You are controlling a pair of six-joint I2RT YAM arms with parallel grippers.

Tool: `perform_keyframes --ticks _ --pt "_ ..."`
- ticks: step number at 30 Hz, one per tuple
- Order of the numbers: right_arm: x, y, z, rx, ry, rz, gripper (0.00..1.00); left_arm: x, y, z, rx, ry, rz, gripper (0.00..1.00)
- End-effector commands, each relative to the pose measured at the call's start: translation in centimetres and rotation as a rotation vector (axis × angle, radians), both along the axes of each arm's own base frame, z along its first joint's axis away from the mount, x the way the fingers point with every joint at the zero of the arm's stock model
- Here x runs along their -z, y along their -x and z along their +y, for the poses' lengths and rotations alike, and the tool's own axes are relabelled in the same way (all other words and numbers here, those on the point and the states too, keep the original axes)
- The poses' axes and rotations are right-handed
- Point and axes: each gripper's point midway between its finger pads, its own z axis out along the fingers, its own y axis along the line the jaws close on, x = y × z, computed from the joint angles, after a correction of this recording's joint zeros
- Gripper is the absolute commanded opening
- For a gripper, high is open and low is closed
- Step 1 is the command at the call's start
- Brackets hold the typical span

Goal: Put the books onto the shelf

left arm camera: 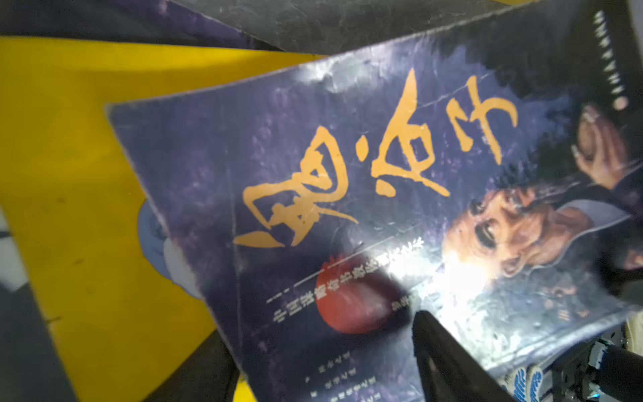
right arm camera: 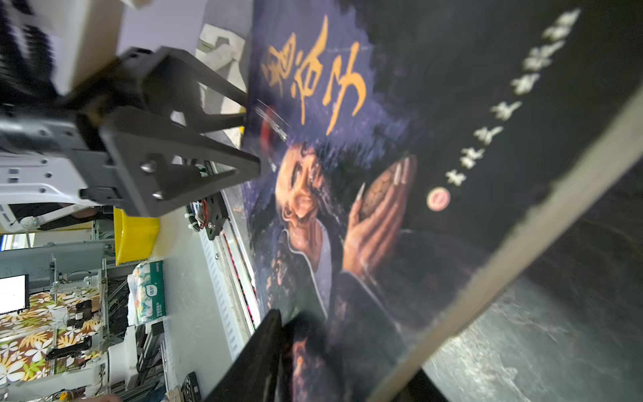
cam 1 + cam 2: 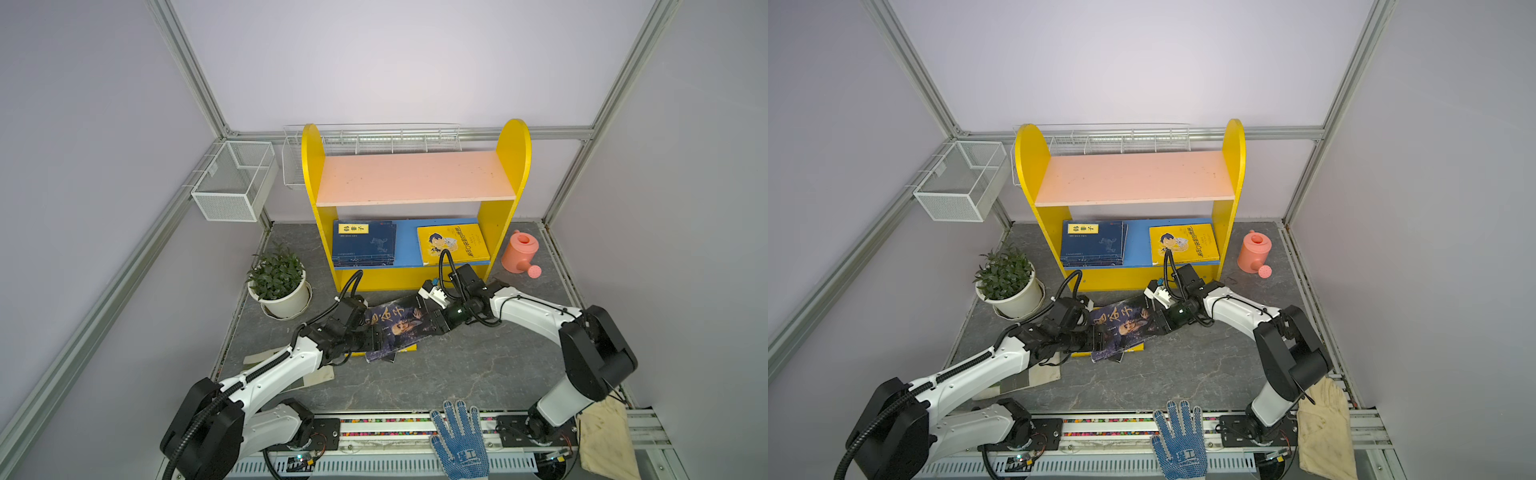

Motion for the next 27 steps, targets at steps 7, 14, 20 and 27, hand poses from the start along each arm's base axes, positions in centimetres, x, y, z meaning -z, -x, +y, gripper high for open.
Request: perform_keyframes --ticks 7,14,20,27 --pt "-7.1 -1.8 0.8 0.069 -0.161 -0.201 0.07 -4.8 -1.1 -2.2 -0.002 0.134 -0.087 0.80" --pt "-13.2 -3.0 -2.4 0.150 -0.262 -0.281 0.07 -12.1 -3.0 -0.8 -0.110 0.314 -0.251 0.96" --pt "-18.0 -4.8 -5.2 0.252 -0.397 -0.318 0.07 -14.9 -4.0 -1.0 -0.127 0.469 -0.258 0.97" --pt "-19.6 -4.6 -5.4 0.238 -0.476 -0.305 0.07 -16.3 -3.5 -3.7 0.006 0.612 -0.272 0.97"
